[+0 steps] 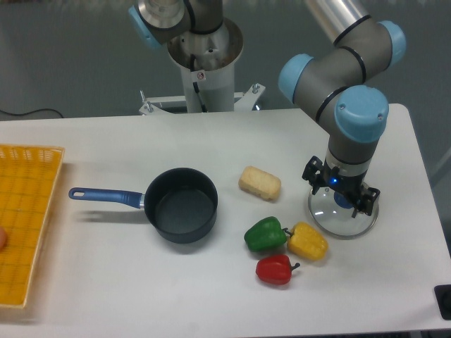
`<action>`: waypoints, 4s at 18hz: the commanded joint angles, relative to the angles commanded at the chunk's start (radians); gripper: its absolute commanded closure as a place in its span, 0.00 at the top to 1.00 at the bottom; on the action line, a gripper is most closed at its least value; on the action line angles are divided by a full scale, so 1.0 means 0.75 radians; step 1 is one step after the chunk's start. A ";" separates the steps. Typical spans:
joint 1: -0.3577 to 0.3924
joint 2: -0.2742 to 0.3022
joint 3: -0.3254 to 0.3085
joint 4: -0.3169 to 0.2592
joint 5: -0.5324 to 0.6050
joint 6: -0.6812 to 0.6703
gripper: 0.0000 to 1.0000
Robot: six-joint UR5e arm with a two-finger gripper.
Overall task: Pick up the red pepper
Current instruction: 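Move the gripper from the glass lid toward the red pepper, then lower the open gripper down over the red pepper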
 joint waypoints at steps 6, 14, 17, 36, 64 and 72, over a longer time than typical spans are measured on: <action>-0.027 -0.016 0.037 -0.015 -0.014 0.000 1.00; -0.102 -0.084 0.045 0.075 -0.018 -0.071 1.00; -0.147 -0.147 0.117 0.077 0.008 -0.129 1.00; -0.172 -0.284 0.151 0.259 -0.129 0.322 1.00; -0.237 -0.307 0.049 0.296 0.076 0.638 1.00; -0.239 -0.329 0.051 0.321 0.086 0.634 1.00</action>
